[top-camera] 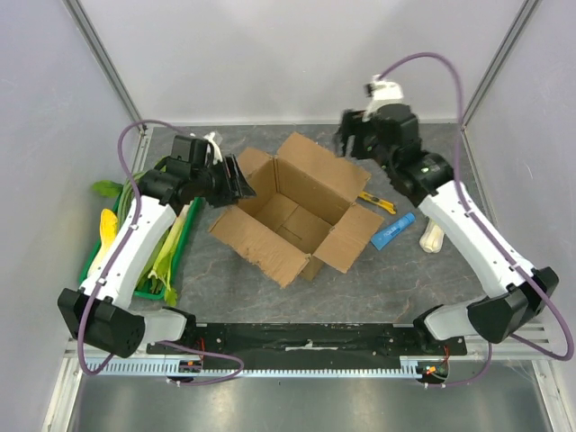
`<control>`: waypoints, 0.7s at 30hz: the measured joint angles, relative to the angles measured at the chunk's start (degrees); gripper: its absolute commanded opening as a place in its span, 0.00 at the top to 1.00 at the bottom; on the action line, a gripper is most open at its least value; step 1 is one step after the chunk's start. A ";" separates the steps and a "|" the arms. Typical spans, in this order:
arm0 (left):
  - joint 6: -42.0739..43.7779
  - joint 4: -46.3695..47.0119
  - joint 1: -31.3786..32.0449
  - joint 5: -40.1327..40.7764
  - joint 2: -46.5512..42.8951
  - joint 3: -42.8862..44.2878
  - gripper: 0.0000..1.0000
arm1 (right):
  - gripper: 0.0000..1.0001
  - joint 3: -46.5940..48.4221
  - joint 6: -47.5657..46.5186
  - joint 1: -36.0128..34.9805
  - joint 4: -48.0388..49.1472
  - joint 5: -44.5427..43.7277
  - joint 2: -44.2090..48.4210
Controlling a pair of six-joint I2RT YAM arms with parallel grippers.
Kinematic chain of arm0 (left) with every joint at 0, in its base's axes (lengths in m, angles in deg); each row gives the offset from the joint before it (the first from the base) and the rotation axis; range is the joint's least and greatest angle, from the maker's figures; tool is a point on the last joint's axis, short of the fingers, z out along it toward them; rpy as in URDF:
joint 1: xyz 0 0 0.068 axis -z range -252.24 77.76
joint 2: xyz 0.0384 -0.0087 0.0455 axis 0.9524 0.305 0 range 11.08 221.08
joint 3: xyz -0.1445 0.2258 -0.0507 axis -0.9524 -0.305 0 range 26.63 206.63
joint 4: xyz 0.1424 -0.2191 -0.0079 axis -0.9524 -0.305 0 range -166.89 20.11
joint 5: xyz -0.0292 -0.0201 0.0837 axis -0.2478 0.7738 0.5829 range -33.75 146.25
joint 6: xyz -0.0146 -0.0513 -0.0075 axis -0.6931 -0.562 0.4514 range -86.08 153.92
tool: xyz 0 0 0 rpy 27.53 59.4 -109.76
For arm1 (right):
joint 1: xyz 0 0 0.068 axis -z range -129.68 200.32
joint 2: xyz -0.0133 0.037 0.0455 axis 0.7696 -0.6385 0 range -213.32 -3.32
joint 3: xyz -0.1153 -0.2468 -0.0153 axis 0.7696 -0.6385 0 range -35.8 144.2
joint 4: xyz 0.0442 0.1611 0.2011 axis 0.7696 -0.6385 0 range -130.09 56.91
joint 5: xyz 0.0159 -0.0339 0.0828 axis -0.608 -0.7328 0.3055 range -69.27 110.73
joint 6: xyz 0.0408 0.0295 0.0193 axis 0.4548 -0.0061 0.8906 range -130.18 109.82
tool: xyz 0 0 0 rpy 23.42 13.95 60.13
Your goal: Unpack the express box
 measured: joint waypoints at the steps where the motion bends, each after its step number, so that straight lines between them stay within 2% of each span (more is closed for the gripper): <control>1: -0.98 -0.33 0.00 -0.57 -0.28 -1.25 0.41 | 0.22 -0.04 -1.79 -2.51 1.05 1.73 -0.35; 4: -3.41 -1.36 0.00 -1.79 -0.11 -4.83 0.41 | 0.22 -0.59 -6.10 -8.81 3.72 7.41 -2.73; 7: -4.76 -1.77 0.00 -1.79 0.37 -6.54 0.42 | 0.22 -1.86 -8.72 -11.82 4.94 11.39 -6.10; 16: -6.34 0.72 0.00 -0.87 1.27 -8.85 0.42 | 0.22 -6.54 -12.26 -15.32 4.85 16.15 -13.57; 21: -6.29 1.55 0.00 0.79 5.33 -10.38 0.40 | 0.23 -8.52 -13.18 -16.48 4.87 16.33 -14.51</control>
